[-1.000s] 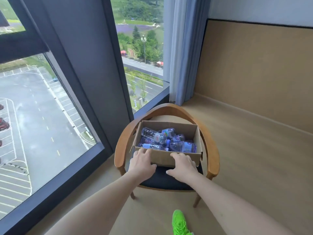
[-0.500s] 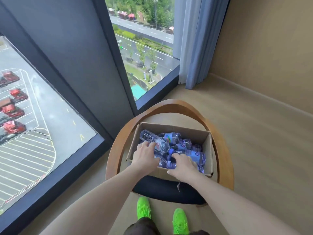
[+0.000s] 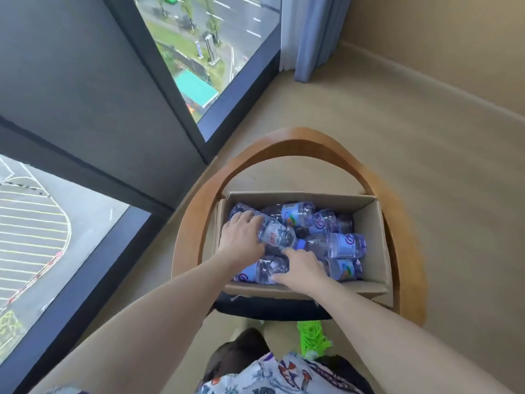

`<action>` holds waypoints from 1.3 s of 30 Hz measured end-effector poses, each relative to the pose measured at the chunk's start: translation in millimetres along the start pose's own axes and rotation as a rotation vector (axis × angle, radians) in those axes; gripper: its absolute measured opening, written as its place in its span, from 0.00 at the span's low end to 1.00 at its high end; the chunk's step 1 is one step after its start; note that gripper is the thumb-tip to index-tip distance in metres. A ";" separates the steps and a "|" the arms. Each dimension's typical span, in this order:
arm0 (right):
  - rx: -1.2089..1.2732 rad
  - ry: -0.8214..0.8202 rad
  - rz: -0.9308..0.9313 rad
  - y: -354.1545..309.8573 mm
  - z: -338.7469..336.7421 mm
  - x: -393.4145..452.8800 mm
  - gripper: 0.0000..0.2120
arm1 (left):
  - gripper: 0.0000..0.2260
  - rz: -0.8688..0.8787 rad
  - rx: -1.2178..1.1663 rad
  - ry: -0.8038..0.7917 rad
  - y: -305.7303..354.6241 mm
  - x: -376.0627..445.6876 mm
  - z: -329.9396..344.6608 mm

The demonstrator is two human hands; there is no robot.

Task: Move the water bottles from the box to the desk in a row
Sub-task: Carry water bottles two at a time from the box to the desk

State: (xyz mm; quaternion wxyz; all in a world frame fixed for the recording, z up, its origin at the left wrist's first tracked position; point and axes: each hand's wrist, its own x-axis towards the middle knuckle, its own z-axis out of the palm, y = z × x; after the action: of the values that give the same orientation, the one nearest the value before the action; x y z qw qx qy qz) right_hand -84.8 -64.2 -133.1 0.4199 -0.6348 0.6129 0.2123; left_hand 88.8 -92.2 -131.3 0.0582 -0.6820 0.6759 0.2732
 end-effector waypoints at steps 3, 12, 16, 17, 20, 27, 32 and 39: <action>0.001 -0.069 0.023 -1.6 14.9 19.2 0.40 | 0.31 0.025 0.033 -0.048 -12.7 15.5 18.7; 0.065 -0.101 0.047 12.3 31.8 49.0 0.47 | 0.41 0.146 0.336 -0.074 -18.0 33.2 51.2; 0.115 -0.085 0.042 17.2 30.8 52.6 0.46 | 0.39 0.218 0.433 -0.040 -9.1 53.4 45.6; 0.125 -0.077 0.037 17.5 30.3 52.3 0.45 | 0.38 0.237 0.415 -0.056 -7.1 56.5 45.3; 0.156 -0.053 0.042 17.0 29.5 50.6 0.42 | 0.35 0.253 0.369 -0.069 -2.9 60.1 45.5; 0.298 0.045 0.043 23.5 31.5 40.7 0.36 | 0.30 0.266 0.404 -0.098 -5.1 57.2 45.1; 0.357 0.071 0.035 34.4 23.6 28.5 0.37 | 0.35 0.143 0.282 -0.130 -2.5 51.0 44.2; 0.403 0.187 -0.024 43.2 -15.2 0.7 0.38 | 0.33 -0.027 0.087 -0.093 10.1 36.9 21.5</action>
State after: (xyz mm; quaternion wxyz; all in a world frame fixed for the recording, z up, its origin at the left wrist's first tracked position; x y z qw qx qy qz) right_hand -129.7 -72.3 -137.0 0.4823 -0.5623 0.6714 0.0209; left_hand 70.5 -116.3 -163.2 0.1229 -0.6746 0.6743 0.2740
